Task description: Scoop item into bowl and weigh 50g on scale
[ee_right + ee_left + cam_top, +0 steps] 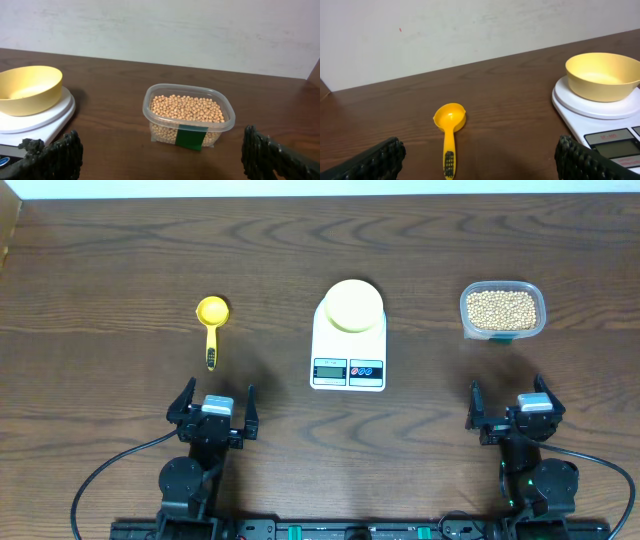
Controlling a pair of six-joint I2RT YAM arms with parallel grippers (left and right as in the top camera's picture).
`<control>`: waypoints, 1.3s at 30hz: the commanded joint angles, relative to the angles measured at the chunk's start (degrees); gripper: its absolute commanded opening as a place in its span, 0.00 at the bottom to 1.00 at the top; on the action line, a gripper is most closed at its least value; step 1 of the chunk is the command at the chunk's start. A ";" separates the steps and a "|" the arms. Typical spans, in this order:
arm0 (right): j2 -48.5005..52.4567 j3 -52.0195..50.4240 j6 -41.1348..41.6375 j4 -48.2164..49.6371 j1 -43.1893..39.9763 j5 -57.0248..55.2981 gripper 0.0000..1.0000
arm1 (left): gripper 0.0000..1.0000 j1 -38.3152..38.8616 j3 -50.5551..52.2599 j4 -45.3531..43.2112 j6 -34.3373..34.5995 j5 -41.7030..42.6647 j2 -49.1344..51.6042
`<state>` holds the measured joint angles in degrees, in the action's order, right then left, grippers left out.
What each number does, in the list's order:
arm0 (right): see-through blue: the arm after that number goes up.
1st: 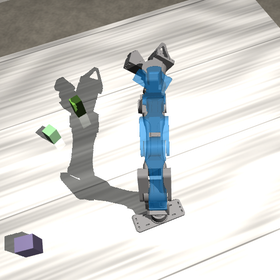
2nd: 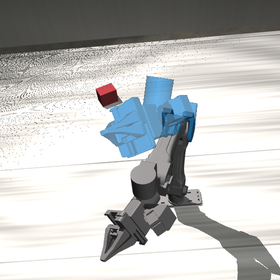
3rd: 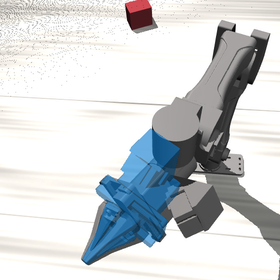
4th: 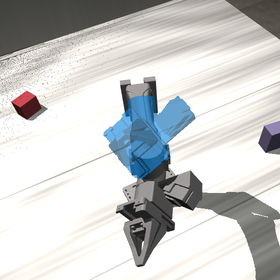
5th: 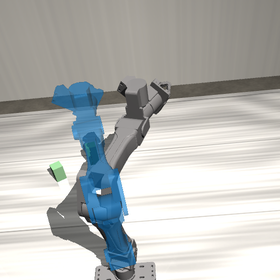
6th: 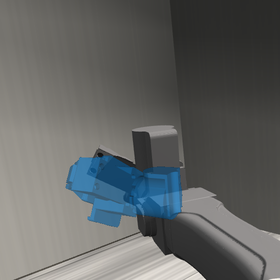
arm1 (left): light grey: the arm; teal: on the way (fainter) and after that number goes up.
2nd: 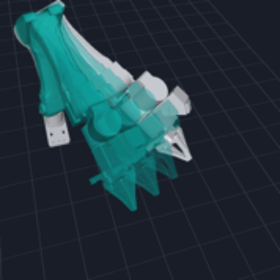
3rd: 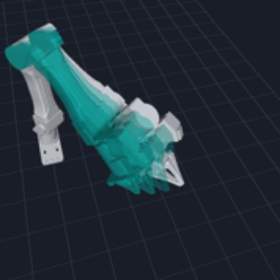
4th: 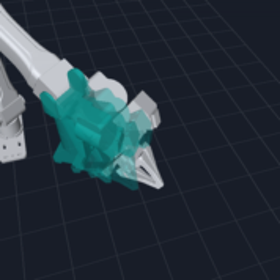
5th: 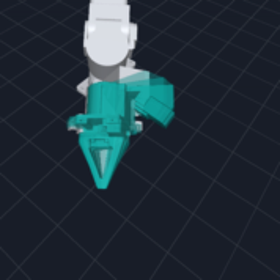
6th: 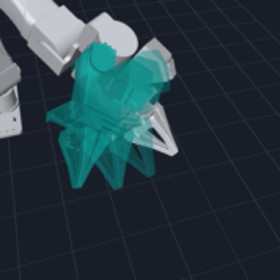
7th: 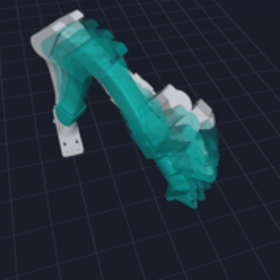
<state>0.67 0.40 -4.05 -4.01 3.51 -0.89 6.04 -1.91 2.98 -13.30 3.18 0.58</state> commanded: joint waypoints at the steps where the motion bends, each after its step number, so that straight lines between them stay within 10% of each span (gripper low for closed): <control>1: -0.37 -0.09 -0.72 -0.13 0.24 0.15 0.99 | 0.97 -0.20 1.68 0.55 0.55 -2.19 -0.35; 39: -0.37 -0.09 -0.72 -0.13 0.24 0.17 0.99 | 0.97 -0.20 -14.03 1.01 0.70 -2.36 16.96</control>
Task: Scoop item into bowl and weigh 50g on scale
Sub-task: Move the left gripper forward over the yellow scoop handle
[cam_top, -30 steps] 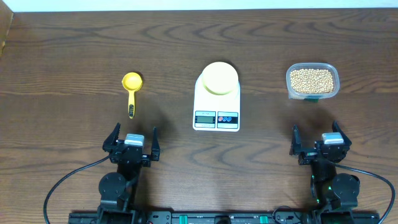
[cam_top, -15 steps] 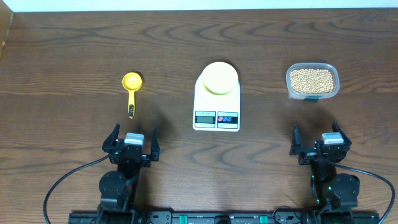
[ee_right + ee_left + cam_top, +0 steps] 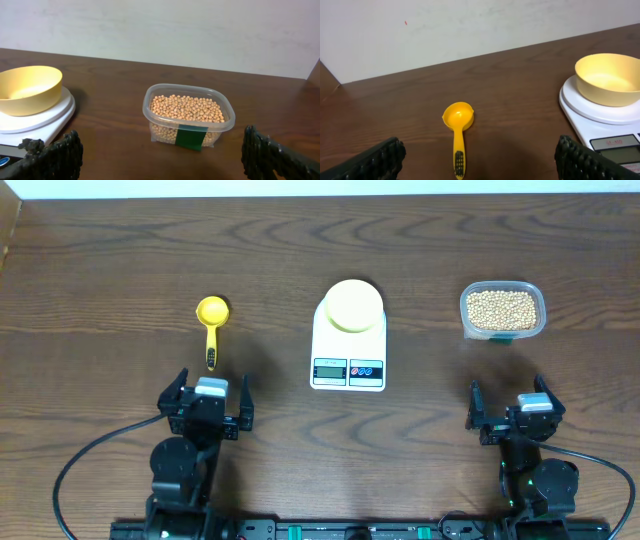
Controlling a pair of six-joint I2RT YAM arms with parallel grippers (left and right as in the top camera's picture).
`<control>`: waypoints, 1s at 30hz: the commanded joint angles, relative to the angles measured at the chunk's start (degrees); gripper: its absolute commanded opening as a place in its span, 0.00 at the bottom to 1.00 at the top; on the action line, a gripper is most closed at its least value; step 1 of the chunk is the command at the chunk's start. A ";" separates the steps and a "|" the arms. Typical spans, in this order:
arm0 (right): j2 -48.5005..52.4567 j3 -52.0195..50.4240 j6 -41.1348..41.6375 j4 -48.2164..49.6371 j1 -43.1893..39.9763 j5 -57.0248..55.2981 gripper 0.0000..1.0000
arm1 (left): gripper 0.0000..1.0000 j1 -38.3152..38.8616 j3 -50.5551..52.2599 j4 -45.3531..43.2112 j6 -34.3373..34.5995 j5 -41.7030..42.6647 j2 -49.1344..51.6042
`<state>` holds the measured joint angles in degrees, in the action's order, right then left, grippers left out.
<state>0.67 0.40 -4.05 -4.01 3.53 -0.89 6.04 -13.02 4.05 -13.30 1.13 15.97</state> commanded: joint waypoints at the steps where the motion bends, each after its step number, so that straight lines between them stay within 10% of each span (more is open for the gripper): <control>1: -0.37 -0.09 -0.72 -0.13 0.22 0.15 0.99 | 0.98 -0.20 -3.58 -0.04 1.22 -0.31 2.21; 30: -0.37 -0.09 -0.74 -0.13 0.22 0.17 0.99 | 0.98 -0.20 -31.21 23.74 8.31 2.32 17.33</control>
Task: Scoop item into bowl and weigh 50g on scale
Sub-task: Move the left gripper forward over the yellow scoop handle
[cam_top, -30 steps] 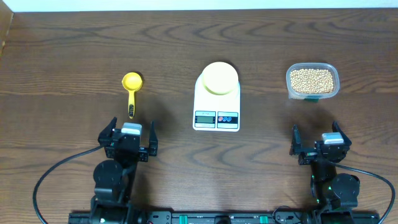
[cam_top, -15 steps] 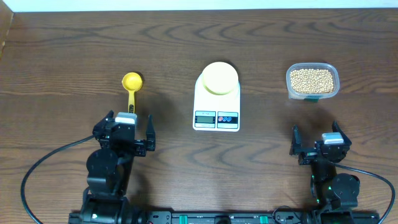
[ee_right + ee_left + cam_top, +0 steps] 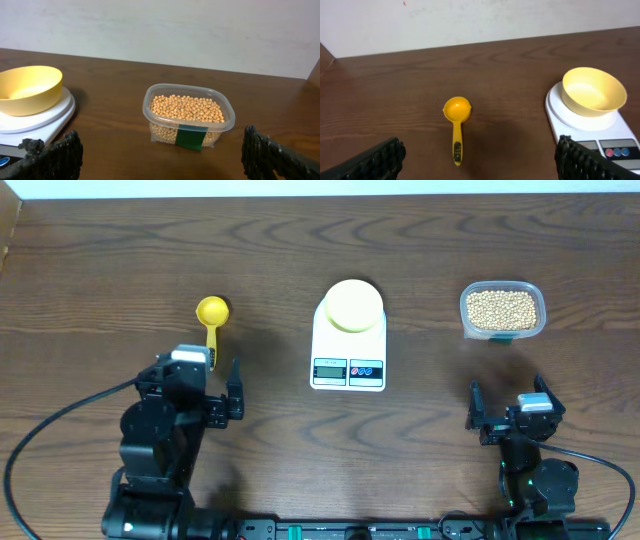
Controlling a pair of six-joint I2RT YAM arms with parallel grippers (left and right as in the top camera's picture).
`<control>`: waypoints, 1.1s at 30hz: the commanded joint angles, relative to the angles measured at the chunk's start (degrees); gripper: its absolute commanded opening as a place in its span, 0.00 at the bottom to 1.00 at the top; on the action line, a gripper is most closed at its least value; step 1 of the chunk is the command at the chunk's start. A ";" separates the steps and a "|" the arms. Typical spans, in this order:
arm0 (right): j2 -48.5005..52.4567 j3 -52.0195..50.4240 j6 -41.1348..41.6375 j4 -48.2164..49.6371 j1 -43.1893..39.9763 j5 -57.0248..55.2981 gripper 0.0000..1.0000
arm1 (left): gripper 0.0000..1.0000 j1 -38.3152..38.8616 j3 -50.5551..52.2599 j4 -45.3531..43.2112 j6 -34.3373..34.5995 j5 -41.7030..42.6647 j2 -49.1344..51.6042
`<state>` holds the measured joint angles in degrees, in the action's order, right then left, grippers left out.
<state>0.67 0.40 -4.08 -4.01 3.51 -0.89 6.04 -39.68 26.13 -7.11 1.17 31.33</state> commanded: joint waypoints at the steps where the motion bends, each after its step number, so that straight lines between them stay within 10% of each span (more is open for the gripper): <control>1: -0.37 -0.09 -0.72 -0.13 0.24 0.15 0.99 | 0.98 -0.20 -5.95 2.38 2.16 4.22 2.93; 13: -0.37 -0.09 -0.72 -0.13 0.24 0.17 0.99 | 0.98 -0.20 -27.78 25.22 4.46 8.92 19.69; 33: -0.37 -0.09 -0.70 -0.13 0.24 0.15 0.99 | 0.98 -0.20 -29.07 26.91 7.52 16.17 23.78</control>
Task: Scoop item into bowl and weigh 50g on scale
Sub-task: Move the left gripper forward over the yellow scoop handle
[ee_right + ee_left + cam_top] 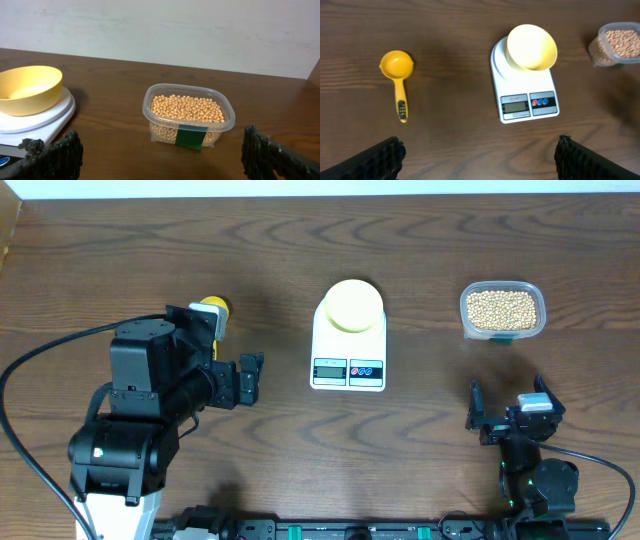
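Note:
A yellow measuring scoop [396, 67] lies on the table at the left, bowl away from me, handle toward me. The empty yellow bowl [531, 46] sits on the white scale [526, 102]. A clear tub of soybeans [188, 114] stands to the right of the scale. My left gripper [480, 162] hangs high over the table, facing down, open and holding nothing; the scoop lies below it to the left. In the overhead view its arm hides most of the scoop [213, 306]. My right gripper [160, 160] rests low near the front edge, open, facing the tub.
The dark wooden table [100, 250] ends at a pale wall at the back. The scale's display and buttons [347, 369] face me. Black cables [40, 380] loop out from both arm bases along the front.
My left arm has risen much higher and tipped its gripper downward, so its wrist view takes in scoop, scale and tub from above. The right arm has not moved.
Both grippers first rested open at the front edge, the left one facing the scoop. The left arm then stood a little further forward, then higher behind the scoop's handle, and now hangs high above the table. Scoop, bowl, scale and tub have stayed put.

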Controlling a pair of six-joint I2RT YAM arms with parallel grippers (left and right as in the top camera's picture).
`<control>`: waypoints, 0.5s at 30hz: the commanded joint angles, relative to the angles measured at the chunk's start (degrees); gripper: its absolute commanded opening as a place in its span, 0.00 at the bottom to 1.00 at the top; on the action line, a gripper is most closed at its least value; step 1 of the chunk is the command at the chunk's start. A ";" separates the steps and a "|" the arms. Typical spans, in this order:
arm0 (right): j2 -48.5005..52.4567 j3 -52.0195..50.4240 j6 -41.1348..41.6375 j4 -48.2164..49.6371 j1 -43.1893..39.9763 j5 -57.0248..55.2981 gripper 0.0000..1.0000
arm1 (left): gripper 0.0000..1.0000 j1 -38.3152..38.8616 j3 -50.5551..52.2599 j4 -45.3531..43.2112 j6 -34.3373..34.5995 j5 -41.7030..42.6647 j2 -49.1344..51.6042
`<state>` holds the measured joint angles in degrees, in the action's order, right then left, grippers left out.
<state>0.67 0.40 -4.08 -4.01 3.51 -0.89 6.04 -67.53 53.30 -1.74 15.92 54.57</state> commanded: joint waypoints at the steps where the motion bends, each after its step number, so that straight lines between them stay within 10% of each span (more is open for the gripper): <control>1: -0.37 -0.09 -0.72 -0.13 0.24 0.17 0.99 | 0.98 -0.20 -1.22 -0.24 2.29 1.40 0.90; 15: -0.37 -0.09 -0.72 -0.13 0.24 0.17 0.99 | 0.98 -0.26 -10.60 1.60 6.58 -7.61 13.38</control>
<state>0.67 0.40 -4.08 -4.01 3.51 -0.86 6.04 -73.14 54.00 3.64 13.19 66.24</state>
